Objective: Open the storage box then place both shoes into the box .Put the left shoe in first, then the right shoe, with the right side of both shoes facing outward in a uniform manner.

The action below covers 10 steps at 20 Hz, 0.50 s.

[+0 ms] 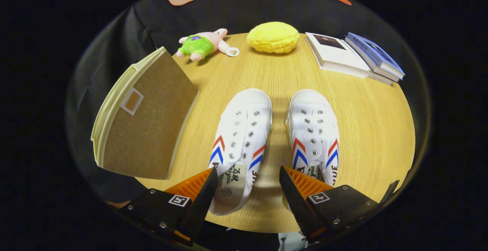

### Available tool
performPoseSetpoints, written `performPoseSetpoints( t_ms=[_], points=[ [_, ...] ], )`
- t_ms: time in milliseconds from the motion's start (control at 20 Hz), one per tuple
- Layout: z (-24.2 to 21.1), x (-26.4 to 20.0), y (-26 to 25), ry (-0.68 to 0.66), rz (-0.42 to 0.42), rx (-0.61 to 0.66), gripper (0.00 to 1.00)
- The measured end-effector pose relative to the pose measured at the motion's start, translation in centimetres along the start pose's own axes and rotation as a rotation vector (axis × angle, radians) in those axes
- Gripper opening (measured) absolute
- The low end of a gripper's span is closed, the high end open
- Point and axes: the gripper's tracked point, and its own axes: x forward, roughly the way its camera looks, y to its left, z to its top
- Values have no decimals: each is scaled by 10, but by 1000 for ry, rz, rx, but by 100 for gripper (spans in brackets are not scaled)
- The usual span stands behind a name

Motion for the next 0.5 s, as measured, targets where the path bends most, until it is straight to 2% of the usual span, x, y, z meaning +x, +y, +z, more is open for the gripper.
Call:
performPoseSetpoints(
  t_ms=[100, 300, 350, 500],
  points=[
    [5, 6, -6, -30, -30, -26, 93],
    [5, 17, -17, -65, -94, -94, 73],
    [9, 22, -15, -84, -90, -97, 67],
    [10, 25, -11, -90, -37, -103, 57]
  ],
)
